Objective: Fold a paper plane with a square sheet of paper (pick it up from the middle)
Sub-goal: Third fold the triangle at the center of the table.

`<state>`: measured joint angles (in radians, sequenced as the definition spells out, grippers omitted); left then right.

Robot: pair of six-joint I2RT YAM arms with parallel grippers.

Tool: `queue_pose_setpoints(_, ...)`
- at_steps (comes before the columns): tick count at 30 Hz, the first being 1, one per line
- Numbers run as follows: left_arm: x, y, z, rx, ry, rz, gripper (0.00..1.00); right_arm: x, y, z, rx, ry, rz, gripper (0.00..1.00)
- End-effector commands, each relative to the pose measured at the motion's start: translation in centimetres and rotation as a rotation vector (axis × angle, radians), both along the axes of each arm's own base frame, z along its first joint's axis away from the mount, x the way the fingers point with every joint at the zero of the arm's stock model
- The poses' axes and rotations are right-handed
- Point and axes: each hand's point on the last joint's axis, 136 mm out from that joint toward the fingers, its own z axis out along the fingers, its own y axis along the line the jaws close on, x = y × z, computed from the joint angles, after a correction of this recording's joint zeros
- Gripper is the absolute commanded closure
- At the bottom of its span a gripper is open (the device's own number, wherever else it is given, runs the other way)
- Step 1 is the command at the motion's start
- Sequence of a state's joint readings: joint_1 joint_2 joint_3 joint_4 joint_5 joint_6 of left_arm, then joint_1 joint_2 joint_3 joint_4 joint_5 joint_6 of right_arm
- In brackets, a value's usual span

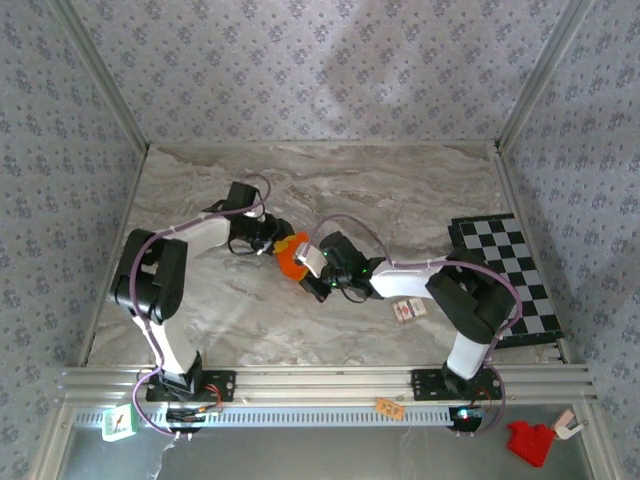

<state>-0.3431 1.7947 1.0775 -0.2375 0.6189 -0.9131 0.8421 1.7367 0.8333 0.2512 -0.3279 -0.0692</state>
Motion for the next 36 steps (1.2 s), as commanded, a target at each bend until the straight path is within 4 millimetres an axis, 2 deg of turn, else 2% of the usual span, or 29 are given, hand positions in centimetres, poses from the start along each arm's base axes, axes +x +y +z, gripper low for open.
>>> queue_pose_setpoints(1,0.4,-0.7,-0.5,0.027,-0.002,-0.044,0.67,-0.8,0.2,0.4,0.053,0.086,0.004,0.94)
queue_pose_setpoints(13,-0.8,-0.5,-5.2,0.223,0.087,-0.147,0.79,-0.4,-0.1,0.1,0.069,0.152,-0.029,0.93)
queue_pose_setpoints(18,-1.6,-0.1,-6.6,0.285,0.119,-0.178,0.84,0.6,-0.4,-0.1,0.045,0.143,-0.081,0.92)
queue_pose_setpoints(26,-2.0,-0.2,-7.3,0.293,0.130,-0.205,0.87,2.7,-1.5,-1.2,-0.054,0.091,-0.188,0.92)
queue_pose_setpoints(36,-2.0,-0.6,-7.2,0.273,0.123,-0.213,0.88,3.5,-1.9,-1.6,-0.108,0.061,-0.225,0.92)
